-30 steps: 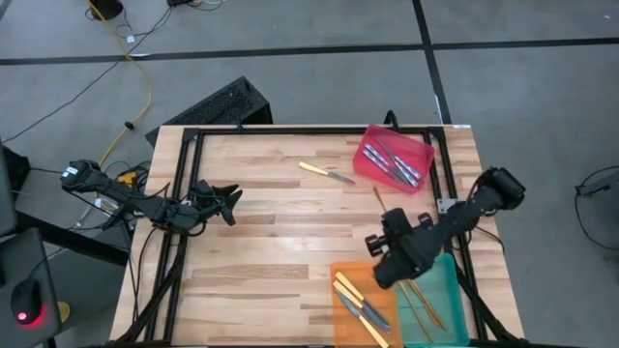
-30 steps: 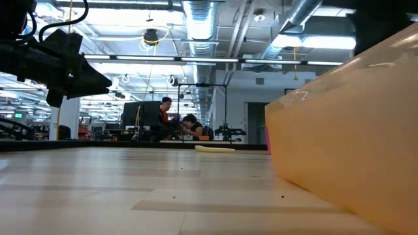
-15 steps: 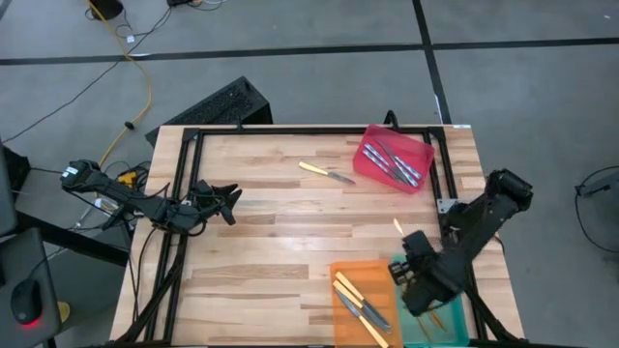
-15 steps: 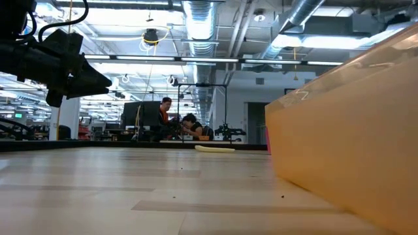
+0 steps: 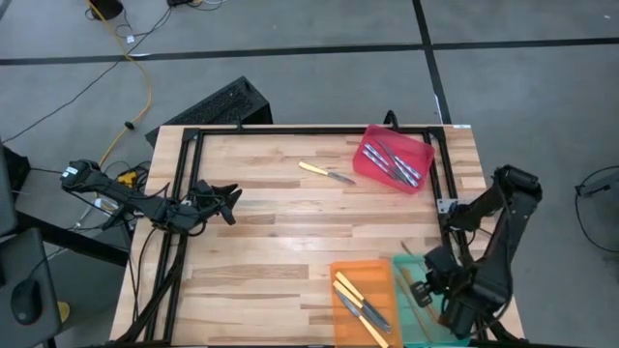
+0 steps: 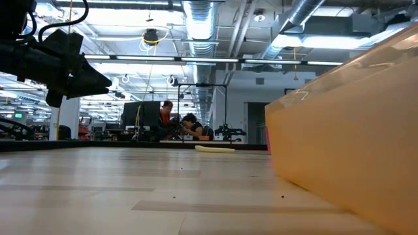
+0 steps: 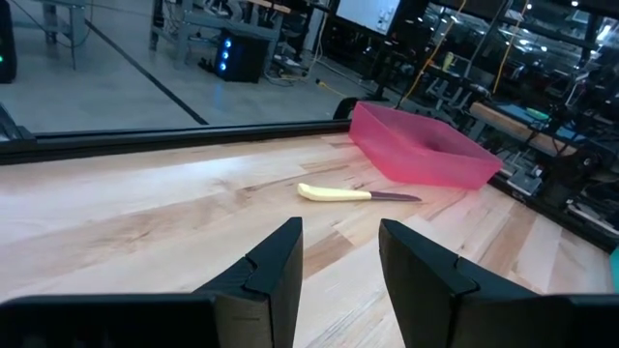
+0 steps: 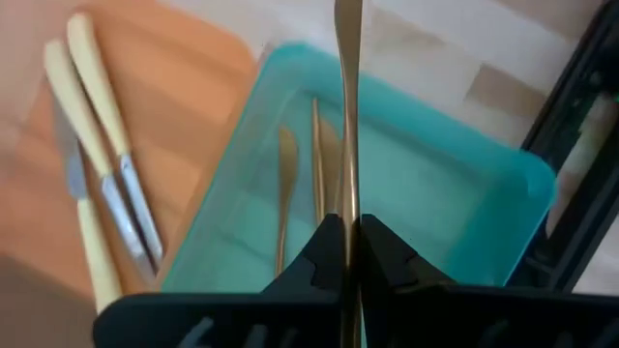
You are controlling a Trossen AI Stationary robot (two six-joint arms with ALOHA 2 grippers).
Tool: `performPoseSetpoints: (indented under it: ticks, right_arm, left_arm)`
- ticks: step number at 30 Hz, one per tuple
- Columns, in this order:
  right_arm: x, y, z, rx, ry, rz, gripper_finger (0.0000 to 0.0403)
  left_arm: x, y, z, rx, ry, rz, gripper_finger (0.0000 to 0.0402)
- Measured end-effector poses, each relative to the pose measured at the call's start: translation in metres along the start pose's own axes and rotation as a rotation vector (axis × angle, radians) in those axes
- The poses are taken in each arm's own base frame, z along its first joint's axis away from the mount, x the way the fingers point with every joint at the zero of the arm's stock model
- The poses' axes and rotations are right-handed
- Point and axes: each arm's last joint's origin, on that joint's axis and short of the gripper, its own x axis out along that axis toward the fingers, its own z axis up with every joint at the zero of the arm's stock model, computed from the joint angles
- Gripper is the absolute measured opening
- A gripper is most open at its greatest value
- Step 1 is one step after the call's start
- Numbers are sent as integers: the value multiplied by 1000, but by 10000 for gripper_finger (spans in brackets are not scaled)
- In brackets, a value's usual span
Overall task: Sort silverware by color (type)
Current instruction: Put the gold knife into the blue bin
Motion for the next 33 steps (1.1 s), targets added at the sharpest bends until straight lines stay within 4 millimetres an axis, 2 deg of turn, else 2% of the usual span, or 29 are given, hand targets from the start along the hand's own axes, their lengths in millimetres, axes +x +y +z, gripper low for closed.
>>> performPoseSetpoints:
  ticks: [8, 17, 33]
  right_arm:
    - [-9, -13, -24, -91, 41, 75, 22]
    - [-13, -14, -39, -126, 60, 184, 22]
    - [17, 9, -57, -97, 12, 118, 22]
  left_arm:
    - [0, 0, 0, -2, 0, 0, 122]
    - [0, 0, 0, -3, 0, 1, 122]
    - [0, 0, 0, -17, 0, 0, 122]
